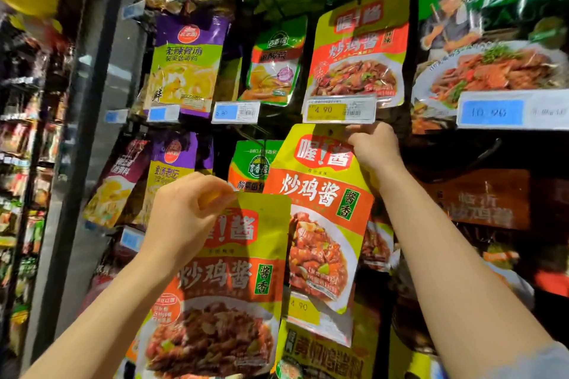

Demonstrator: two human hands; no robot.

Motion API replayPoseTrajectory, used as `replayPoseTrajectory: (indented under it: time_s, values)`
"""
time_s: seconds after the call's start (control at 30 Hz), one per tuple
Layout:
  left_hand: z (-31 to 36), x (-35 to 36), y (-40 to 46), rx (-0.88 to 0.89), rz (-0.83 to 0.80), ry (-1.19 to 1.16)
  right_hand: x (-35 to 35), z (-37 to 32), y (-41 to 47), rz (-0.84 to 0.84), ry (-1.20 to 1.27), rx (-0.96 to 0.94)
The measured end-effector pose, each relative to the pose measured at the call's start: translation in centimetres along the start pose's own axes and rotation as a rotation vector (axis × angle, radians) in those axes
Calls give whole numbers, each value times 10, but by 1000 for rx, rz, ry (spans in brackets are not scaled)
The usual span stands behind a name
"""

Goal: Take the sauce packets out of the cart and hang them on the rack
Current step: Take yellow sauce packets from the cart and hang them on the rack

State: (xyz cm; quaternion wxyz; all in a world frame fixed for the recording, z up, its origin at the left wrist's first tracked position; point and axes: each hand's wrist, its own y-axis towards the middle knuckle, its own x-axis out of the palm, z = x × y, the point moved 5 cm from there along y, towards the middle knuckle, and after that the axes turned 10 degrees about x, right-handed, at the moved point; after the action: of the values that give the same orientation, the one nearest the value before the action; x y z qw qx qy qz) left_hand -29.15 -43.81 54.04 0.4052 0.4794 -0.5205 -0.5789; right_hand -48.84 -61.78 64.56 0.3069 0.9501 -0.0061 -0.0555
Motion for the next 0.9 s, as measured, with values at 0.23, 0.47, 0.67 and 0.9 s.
replayPoseTrajectory:
  time_s: [0.23,0.47,0.67,0.9]
  values:
    - [-1,9,5,-13,-10,1,-1,14,20,21,-31,42]
    - [5,5,4,8,-15,-29,-5,28,24,94,-365,-179]
    - [13,-2,3,26,-20,12,-10,24,-30,335,-758,-628]
    - [23,-3,2,25,-22,12,26,78,-80,-121,-1317,-801]
